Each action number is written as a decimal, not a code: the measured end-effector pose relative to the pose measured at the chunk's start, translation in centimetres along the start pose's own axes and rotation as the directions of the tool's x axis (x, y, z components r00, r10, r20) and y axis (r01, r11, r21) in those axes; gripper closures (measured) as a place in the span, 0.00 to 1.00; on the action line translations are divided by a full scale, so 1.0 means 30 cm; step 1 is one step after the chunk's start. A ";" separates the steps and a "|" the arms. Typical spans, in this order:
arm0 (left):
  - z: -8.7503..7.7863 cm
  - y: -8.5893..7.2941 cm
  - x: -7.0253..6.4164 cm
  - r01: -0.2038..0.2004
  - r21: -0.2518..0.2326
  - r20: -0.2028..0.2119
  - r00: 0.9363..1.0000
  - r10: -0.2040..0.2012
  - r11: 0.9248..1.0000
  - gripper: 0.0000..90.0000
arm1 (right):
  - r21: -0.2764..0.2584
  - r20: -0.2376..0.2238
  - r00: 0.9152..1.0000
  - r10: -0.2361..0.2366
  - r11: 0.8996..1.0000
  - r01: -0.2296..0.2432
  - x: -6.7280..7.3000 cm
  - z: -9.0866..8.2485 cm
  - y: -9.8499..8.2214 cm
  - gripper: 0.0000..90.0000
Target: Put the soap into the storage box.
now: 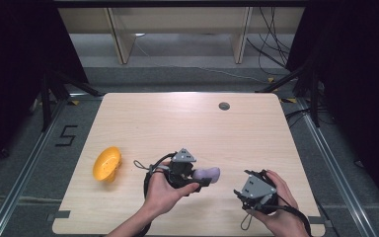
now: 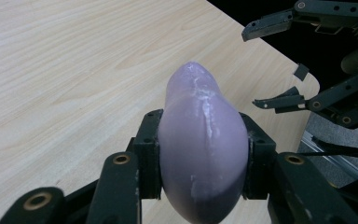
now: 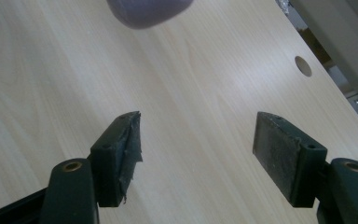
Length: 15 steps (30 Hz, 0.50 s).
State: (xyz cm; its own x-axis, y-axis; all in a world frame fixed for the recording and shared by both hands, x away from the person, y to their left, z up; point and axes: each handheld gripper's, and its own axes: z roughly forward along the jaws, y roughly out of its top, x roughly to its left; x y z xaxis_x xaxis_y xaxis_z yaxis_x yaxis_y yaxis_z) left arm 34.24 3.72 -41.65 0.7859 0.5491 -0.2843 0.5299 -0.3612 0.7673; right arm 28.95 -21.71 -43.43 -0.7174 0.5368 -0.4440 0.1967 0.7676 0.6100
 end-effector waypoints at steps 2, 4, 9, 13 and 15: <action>-0.004 -0.001 0.001 -0.001 0.004 -0.005 1.000 0.001 1.000 0.65 | 0.000 -0.006 1.000 -0.009 1.000 0.009 -0.005 0.002 -0.004 0.37; -0.014 -0.004 0.001 0.011 0.002 -0.013 1.000 -0.011 1.000 0.65 | 0.011 -0.008 1.000 0.013 1.000 -0.013 -0.012 0.008 -0.018 0.37; -0.025 -0.012 0.005 0.019 0.000 -0.019 1.000 -0.019 1.000 0.65 | 0.013 0.005 0.999 0.046 0.999 -0.046 -0.018 0.008 -0.029 0.37; -0.039 -0.017 0.010 0.016 -0.006 -0.024 1.000 -0.017 1.000 0.65 | 0.017 0.007 0.999 0.050 0.999 -0.051 -0.022 0.009 -0.032 0.36; -0.053 -0.020 0.015 0.014 -0.014 -0.031 0.999 -0.015 1.000 0.65 | 0.017 0.003 1.000 0.031 0.999 -0.031 -0.027 0.012 -0.035 0.36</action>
State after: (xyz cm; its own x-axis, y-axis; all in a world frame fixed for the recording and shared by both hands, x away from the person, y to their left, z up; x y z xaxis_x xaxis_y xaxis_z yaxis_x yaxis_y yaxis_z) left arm 33.76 5.39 -41.32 0.7680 0.5770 -0.2777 0.5366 -0.3432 0.7709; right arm 29.56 -22.84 -43.94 -0.7091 0.5615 -0.4264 0.2303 0.7561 0.6126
